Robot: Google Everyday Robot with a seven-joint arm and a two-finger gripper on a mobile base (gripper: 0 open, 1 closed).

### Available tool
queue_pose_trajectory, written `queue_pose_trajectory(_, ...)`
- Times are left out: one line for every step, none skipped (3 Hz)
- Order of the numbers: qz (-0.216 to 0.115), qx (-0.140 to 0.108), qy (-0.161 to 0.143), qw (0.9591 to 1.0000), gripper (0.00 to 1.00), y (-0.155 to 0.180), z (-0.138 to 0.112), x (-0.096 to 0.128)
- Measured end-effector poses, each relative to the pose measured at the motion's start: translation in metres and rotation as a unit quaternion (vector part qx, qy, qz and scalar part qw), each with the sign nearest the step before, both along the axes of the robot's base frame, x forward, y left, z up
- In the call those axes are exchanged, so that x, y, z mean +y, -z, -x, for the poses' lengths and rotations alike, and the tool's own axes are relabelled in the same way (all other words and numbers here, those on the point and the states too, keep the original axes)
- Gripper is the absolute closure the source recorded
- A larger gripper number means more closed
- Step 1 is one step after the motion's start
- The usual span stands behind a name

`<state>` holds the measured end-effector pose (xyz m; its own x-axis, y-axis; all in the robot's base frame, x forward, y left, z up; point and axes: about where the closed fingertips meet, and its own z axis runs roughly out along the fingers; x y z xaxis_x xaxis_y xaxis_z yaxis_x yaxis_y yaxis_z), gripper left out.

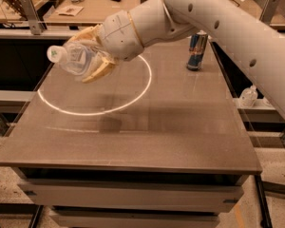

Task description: Knock blue plastic bottle over

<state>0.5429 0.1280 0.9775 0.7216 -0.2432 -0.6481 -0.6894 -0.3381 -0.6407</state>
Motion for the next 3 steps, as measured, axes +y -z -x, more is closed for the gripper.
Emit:
queue_pose_trajectory(0.064, -0.082, -0.06, 0.9928, 1.0, 0.003, -0.008, -0.024)
queue_pose_trajectory(0.165, -0.109, -0.102, 0.9749, 1.0, 0.015, -0.01, -0.04)
queue_pose_trajectory(0.193, -0.1, -0.125, 0.9681, 1.0, 0.028, -0.003, -0.044)
